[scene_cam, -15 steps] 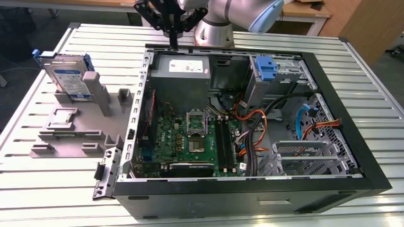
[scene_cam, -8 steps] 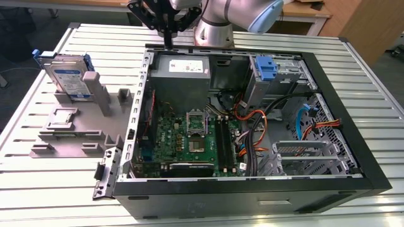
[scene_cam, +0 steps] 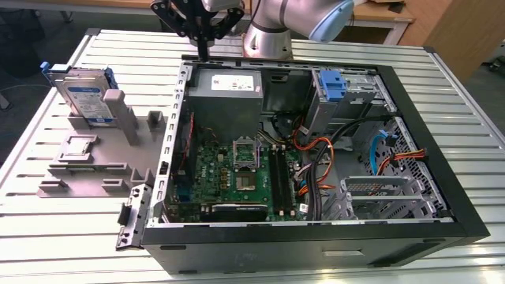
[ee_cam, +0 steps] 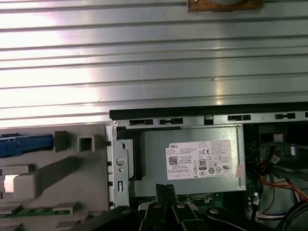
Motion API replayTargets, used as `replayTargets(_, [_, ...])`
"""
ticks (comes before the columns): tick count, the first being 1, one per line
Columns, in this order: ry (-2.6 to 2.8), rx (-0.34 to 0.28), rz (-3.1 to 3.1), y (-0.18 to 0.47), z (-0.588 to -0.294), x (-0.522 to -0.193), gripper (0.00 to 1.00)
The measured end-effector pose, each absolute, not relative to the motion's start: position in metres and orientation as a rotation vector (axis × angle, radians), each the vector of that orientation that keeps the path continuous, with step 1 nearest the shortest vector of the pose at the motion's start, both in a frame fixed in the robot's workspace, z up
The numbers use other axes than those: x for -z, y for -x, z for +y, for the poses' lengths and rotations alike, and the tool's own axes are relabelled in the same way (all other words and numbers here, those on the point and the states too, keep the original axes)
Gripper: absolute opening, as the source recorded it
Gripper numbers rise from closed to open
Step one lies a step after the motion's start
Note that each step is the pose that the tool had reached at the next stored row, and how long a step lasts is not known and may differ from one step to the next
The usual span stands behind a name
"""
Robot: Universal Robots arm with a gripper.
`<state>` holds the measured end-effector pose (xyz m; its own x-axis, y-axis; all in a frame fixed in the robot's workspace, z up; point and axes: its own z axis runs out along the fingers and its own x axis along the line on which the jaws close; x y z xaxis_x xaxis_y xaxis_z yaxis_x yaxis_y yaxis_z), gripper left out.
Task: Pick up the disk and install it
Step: 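Reach for the disk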
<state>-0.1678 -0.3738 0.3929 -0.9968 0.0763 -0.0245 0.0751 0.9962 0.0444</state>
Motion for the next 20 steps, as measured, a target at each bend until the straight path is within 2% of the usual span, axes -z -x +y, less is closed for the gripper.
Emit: replayTargets(20, [-0.118, -0.068, 3.112, 0.179, -0.374, -0.393, 0.10])
